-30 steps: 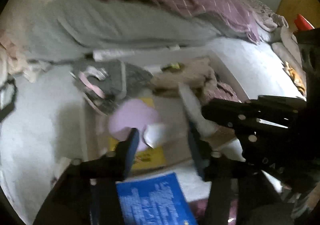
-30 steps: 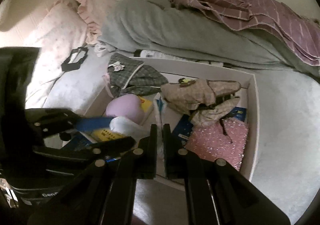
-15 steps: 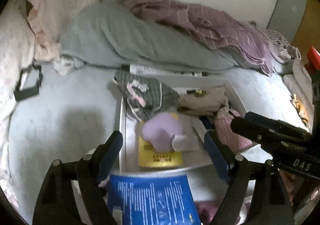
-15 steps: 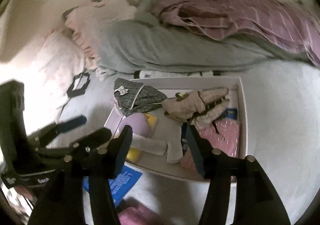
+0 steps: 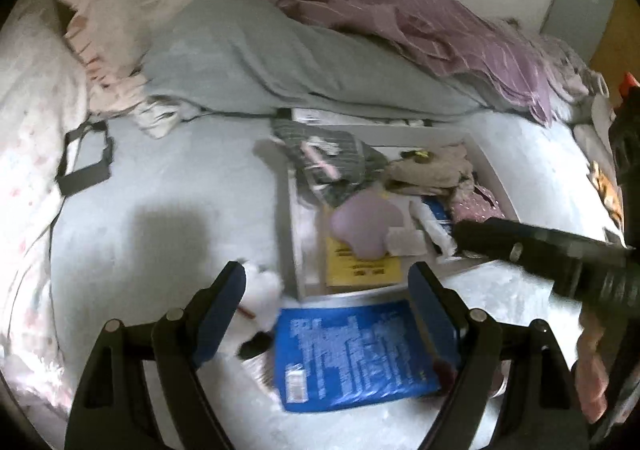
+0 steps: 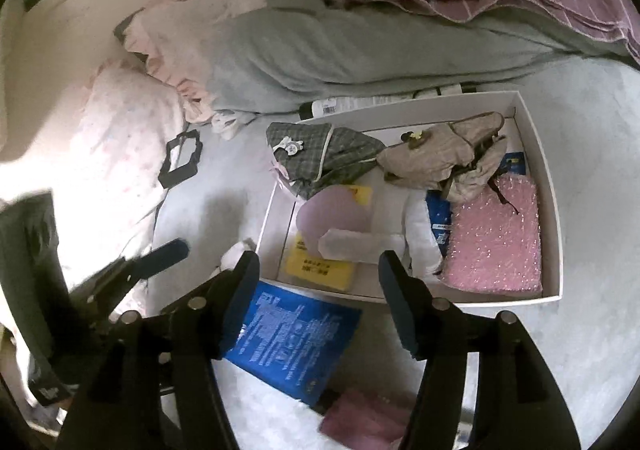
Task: Organize soft objects
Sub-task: 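Grasp the white plush dog with the left gripper while the right approaches the blue packet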
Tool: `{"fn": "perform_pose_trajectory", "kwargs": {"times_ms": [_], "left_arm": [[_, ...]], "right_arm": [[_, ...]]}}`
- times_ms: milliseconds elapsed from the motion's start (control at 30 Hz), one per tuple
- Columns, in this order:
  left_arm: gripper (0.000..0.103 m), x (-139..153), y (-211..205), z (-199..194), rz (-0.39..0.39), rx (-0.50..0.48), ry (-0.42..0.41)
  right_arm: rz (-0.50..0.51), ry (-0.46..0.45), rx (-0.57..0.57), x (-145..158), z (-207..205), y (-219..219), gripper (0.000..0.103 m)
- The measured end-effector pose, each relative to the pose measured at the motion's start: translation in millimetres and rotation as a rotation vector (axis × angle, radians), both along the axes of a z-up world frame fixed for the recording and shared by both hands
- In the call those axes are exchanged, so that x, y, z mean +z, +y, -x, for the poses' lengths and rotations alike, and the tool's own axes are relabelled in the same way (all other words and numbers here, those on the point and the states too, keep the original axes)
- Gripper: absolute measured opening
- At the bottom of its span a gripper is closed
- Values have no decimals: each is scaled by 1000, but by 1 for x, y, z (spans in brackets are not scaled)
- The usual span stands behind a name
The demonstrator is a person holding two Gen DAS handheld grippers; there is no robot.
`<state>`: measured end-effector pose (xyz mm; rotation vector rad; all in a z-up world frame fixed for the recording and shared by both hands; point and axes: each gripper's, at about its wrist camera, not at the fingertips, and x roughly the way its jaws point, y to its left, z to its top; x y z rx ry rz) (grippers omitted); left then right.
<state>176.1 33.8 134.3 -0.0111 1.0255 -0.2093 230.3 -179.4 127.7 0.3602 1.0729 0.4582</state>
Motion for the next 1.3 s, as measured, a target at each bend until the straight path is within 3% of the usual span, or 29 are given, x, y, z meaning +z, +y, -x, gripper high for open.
{"fn": "perform_pose_trajectory", "kwargs": {"times_ms": [100,200,300,400,500,567,667,833,900,967,1067,1300], "left_arm": [[84,2,25,4,31,32,7],[84,-5,47,2,53,76,31],[84,-19,58,-7,57,103,80],[84,-38,63,-16,44,139,144],[84,-52,68,-21,3,154,192],[84,-56,72,-21,25,158,204],[84,-61,73,-20,48,137,231],[84,-74,59,-20,-31,76,264],[77,-83,57,-23,-60,74,276],[49,-93,57,-26,-57,77,307],[38,-94,55,-27,-103,89,283],[35,-59,52,-10,-150,101,140]], "right_arm": [[-84,89,-40,8,-12,0,63],[-179,142,-44,-4,-4,-5,63],[-96,193,-28,-23,-1,1,63],[-92,181,-60,-28,-5,2,63],[-95,229,-7,-34,-6,7,63],[-127,250,24,-36,-7,9,63],[-132,254,34,-35,-3,14,63],[-111,262,94,-35,-1,33,63],[-94,275,114,-41,-1,39,63],[-60,285,120,-46,-1,42,63],[-22,271,111,-49,-3,41,63],[63,309,78,-70,-11,40,63]]}}
